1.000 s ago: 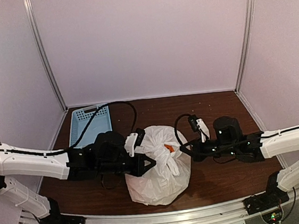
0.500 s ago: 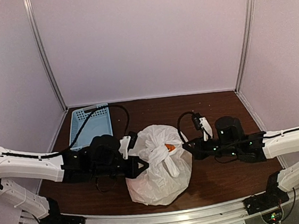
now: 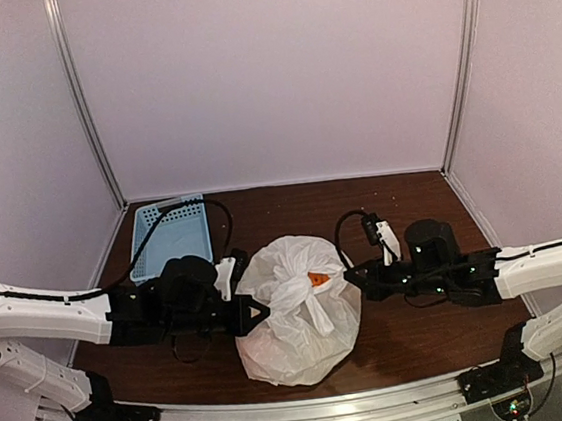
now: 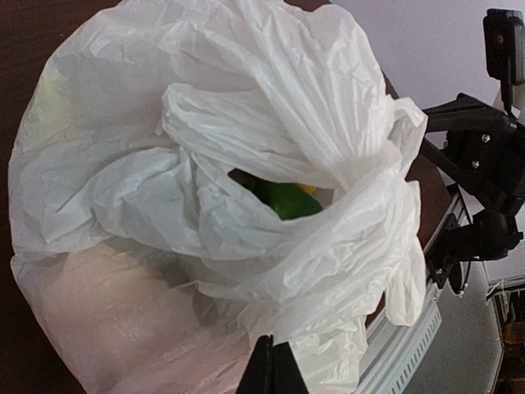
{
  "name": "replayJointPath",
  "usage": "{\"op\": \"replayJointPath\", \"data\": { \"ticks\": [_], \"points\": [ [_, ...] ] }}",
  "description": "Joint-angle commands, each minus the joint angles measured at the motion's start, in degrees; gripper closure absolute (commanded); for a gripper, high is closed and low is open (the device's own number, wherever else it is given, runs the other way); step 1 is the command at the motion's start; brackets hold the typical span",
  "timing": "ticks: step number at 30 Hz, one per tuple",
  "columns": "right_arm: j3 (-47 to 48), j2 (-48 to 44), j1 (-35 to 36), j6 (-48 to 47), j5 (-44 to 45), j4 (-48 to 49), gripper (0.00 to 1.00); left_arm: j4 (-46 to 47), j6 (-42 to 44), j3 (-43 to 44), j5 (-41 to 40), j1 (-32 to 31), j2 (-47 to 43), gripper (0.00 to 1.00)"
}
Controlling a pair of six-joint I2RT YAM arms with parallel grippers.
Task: Untie the knot of the plastic bag and take out the fruit
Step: Untie the bag handles from the takeout bag.
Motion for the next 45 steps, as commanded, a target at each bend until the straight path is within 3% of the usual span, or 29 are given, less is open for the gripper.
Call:
{"op": "replayJointPath", "data": {
  "ticks": [1, 7, 14, 17, 26, 28, 31, 33, 36, 39, 42, 45],
  "points": [
    [0.0, -1.5, 0.0, 0.2, -2.6, 1.3, 0.87, 2.4, 2.6, -0.4, 1.7, 0.4, -0.9, 1.0],
    [3.1, -2.7, 0.1, -1.1, -5.1, -0.3, 0.5, 4.1, 6.0, 0.7, 4.3, 0.4, -0.8, 1.0],
    [9.7, 1.4, 1.4, -5.1, -2.2, -6.8, 0.27, 4.4, 6.6, 1.2, 6.1, 0.4, 0.0, 1.0],
    [10.3, 3.3, 1.5, -5.3, -3.1, -5.6, 0.23, 4.5, 6.9, 1.3, 6.4, 0.5, 0.0, 1.0],
    [10.0, 6.9, 2.0, -5.4, -3.3, -3.9, 0.36, 4.0, 7.1, 1.3, 6.1, 0.4, -0.2, 1.0],
    [9.8, 7.0, 2.0, -5.3, -3.4, -3.6, 0.43, 3.9, 7.2, 1.4, 6.0, 0.4, -0.3, 1.0],
    [9.6, 7.3, 2.0, -5.3, -3.6, -3.2, 0.59, 3.8, 8.0, 1.9, 6.0, 0.4, -0.4, 1.0],
    [9.5, 7.6, 2.0, -5.2, -3.9, -2.8, 0.72, 3.5, 9.7, 2.7, 6.3, 0.4, -0.4, 0.82],
    [9.3, 7.6, 2.0, -5.0, -4.3, -1.9, 0.88, 0.3, 12.8, 5.3, 5.5, 0.5, -0.6, 0.67],
    [9.0, 7.3, 2.0, -4.8, -4.3, -1.4, 0.97, -5.6, 16.7, 10.2, 2.2, 0.5, -0.5, 0.46],
    [8.6, 7.0, 2.0, -5.0, -4.4, -0.8, 1.0, -9.3, 20.8, 14.6, -0.2, 1.0, 0.0, 0.36],
    [8.4, 6.9, 2.0, -5.1, -4.4, -0.5, 1.0, -9.5, 22.5, 17.3, 0.4, 2.1, 1.1, 0.33]
  ]
}}
